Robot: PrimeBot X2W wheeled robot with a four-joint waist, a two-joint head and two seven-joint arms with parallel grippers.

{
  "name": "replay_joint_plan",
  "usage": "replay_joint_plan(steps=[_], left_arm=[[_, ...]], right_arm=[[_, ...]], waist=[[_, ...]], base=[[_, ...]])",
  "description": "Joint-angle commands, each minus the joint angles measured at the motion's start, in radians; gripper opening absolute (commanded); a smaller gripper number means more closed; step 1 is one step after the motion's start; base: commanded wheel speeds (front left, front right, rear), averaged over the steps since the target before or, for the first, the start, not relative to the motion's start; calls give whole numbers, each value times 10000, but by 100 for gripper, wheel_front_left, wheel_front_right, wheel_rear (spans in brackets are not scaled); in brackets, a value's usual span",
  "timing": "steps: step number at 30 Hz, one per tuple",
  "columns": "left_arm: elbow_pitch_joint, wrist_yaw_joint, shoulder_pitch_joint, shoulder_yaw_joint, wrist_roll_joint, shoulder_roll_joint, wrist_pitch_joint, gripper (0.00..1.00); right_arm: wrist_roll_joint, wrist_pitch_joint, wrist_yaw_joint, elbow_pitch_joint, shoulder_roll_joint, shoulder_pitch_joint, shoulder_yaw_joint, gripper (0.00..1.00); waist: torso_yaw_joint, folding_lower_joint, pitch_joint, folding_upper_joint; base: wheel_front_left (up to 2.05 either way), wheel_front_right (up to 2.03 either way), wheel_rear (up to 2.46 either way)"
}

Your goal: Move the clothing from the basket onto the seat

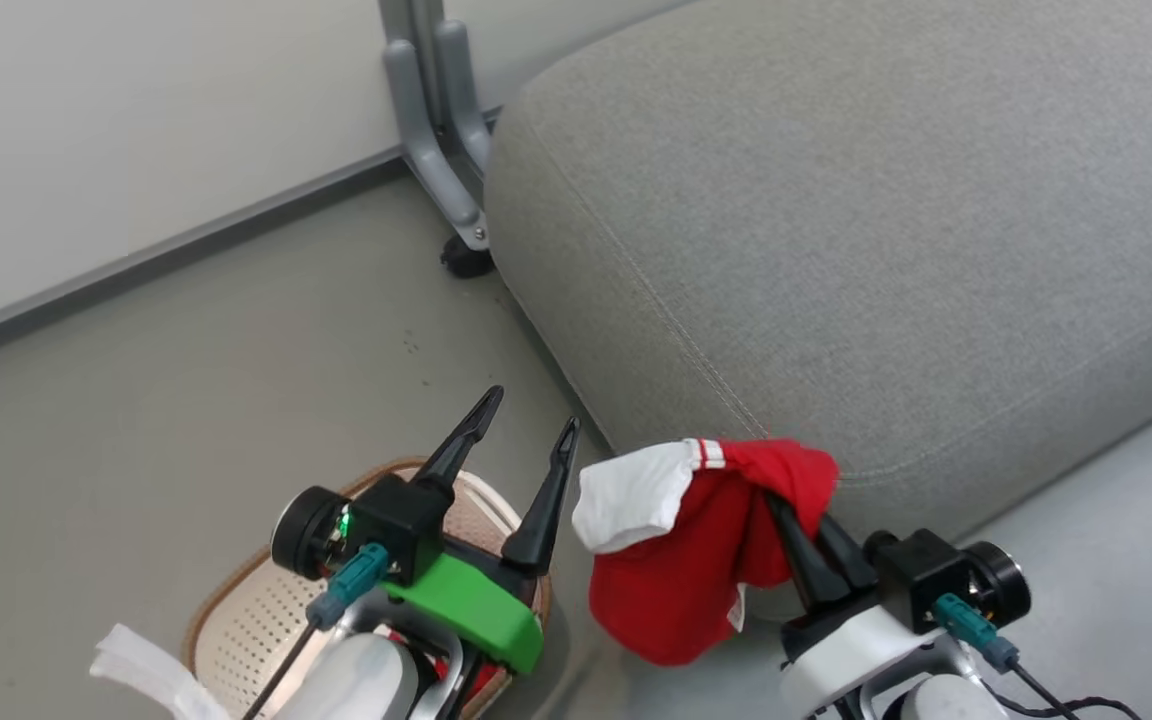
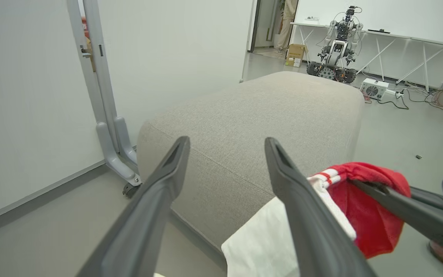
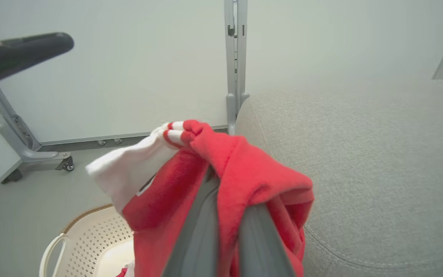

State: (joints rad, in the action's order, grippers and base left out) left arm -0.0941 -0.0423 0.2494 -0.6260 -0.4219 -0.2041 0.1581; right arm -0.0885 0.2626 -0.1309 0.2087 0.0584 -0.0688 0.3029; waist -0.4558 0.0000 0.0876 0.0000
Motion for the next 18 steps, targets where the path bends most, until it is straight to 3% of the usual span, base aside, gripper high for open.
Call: replay_joint_plan(steps=[1, 11, 18], left_arm=[[-25, 85, 276, 21, 49, -146, -34, 100], [-307, 409, 1029, -5, 272, -614, -311, 100], [26, 134, 1291, 101, 610, -1128, -547, 100]], right_arm=[[106, 34, 3, -215, -56, 170, -237, 0], [-289, 34, 3, -1384, -82, 515, -1638, 0], [-1137, 34, 3, -1988, -80, -1254, -2487, 0]], waist=[[-869, 0, 1022, 0], [-1022, 0, 2038, 0], [-908, 0, 3100, 0]], base=[[0, 0, 0], [1, 1, 1], [0, 0, 0]])
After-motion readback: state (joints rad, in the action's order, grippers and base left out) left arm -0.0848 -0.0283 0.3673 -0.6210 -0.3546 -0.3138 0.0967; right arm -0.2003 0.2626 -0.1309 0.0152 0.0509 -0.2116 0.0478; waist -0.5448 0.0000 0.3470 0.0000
